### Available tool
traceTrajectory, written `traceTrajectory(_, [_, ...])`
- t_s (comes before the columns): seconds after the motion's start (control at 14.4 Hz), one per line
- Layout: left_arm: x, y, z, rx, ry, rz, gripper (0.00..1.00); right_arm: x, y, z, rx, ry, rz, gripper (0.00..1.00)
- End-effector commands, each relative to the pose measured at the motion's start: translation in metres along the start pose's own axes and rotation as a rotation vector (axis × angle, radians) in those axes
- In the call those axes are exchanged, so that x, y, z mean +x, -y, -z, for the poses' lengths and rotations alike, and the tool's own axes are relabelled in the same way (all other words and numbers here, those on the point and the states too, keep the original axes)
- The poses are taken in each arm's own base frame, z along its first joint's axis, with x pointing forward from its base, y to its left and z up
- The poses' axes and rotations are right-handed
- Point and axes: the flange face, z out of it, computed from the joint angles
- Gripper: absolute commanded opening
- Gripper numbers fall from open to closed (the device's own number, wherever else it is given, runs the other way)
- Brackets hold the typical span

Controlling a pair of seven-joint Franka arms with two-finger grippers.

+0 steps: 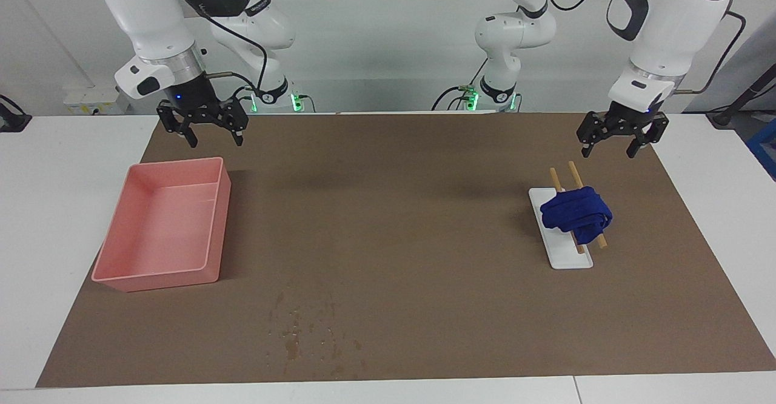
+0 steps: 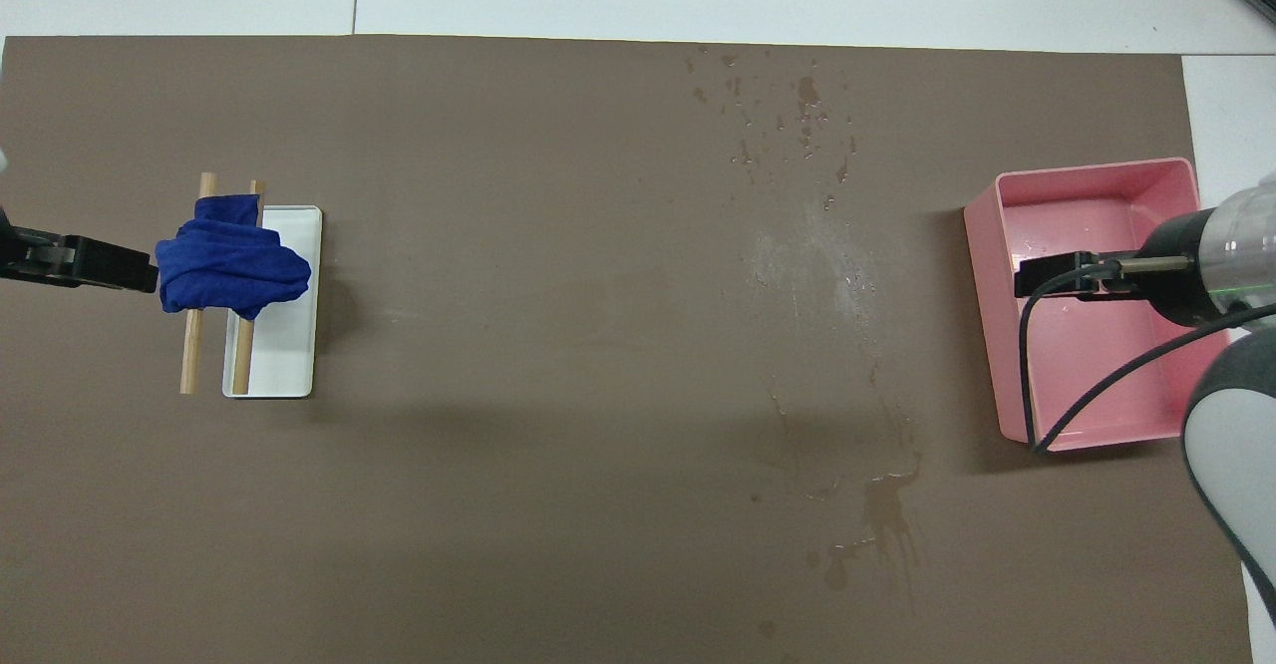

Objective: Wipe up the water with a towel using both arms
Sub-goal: 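Move the left gripper down onto the blue cloth on the tray, then grasp the blue cloth with the left gripper and lift it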

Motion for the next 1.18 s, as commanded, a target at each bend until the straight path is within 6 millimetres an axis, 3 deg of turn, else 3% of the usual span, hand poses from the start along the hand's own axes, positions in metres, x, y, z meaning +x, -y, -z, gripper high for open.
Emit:
traceTrajectory(0.0, [-0.007, -0.002, -0.042, 0.031, -0.045, 0.048, 1.00, -0.006, -0.001, 0.007, 0.018, -0.010, 0.008, 1.00])
traceTrajectory(0.21, [0.006, -0.008, -0.086, 0.080, -0.060, 0.069, 1.00, -0.006, -0.001, 0.010, 0.018, -0.010, 0.007, 1.00])
traceTrajectory(0.42, [0.001, -0.022, -0.122, 0.126, -0.075, 0.058, 1.00, -0.005, -0.008, 0.018, 0.018, -0.026, -0.005, 1.00])
traceTrajectory(0.69, [-0.006, -0.026, -0.139, 0.119, -0.078, 0.080, 1.00, -0.005, -0.009, 0.021, 0.018, -0.032, -0.007, 1.00])
traceTrajectory(0.76, [-0.009, -0.026, -0.141, 0.119, -0.072, 0.082, 0.96, -0.005, -0.009, 0.021, 0.018, -0.032, -0.007, 1.00])
traceTrajectory(0.97, [-0.012, -0.026, -0.143, 0.119, -0.064, 0.109, 0.55, -0.011, -0.012, 0.025, 0.015, -0.017, -0.007, 1.00])
traceTrajectory(1.11, [-0.010, -0.025, -0.142, 0.120, -0.064, 0.118, 0.35, -0.014, -0.010, 0.025, 0.014, -0.005, 0.001, 1.00])
